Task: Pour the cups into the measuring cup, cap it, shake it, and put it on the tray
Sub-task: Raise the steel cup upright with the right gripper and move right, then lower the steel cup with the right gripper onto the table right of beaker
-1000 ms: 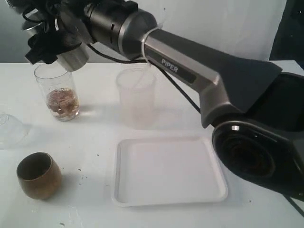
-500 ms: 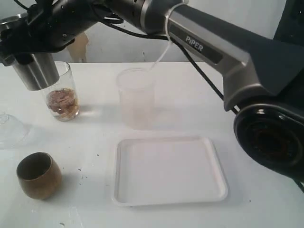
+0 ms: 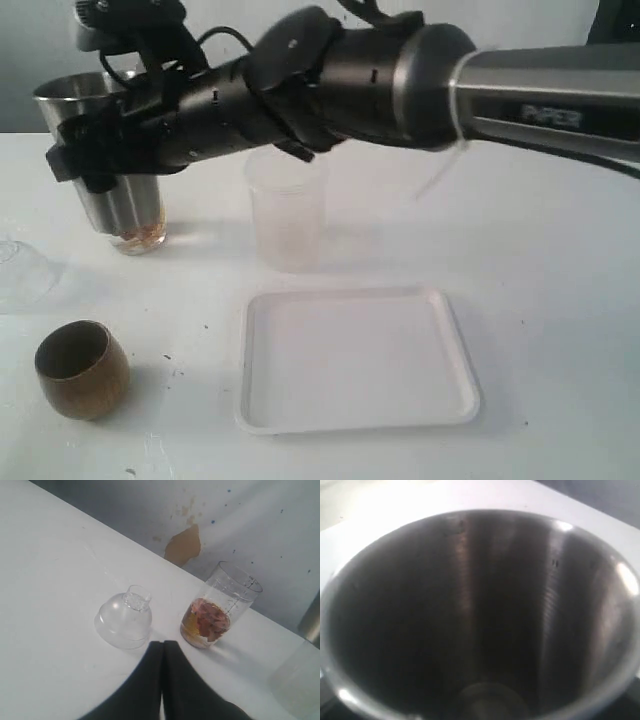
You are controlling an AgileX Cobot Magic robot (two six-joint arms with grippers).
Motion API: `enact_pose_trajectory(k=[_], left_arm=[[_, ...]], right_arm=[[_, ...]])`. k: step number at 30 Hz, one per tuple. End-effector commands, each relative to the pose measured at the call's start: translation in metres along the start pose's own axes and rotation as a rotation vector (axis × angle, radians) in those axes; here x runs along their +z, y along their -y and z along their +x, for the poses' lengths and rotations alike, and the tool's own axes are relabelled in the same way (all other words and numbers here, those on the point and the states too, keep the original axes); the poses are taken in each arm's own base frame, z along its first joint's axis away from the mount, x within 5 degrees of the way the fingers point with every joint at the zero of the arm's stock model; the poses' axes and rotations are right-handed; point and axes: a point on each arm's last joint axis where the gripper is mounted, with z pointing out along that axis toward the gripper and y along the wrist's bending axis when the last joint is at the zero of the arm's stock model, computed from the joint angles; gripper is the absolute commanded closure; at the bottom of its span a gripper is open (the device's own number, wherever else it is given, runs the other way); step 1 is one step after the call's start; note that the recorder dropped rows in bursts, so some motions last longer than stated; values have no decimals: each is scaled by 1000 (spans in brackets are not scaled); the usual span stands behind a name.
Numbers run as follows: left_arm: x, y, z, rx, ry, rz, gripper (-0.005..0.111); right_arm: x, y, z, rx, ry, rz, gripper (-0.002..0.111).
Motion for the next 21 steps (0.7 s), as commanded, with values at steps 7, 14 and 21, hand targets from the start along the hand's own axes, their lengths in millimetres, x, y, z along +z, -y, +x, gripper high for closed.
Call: enact_pose_trajectory(k=[7, 14, 21], left_arm=[[0, 0, 1, 5, 3, 8, 107], [0, 0, 1, 5, 3, 8, 107], [0, 0, 1, 5, 3, 8, 107]], right_arm=[[-40, -5, 51, -43, -6, 91, 108], [-50, 23, 61, 113, -37, 411, 108], [-93, 35, 62, 314, 190, 662, 108]])
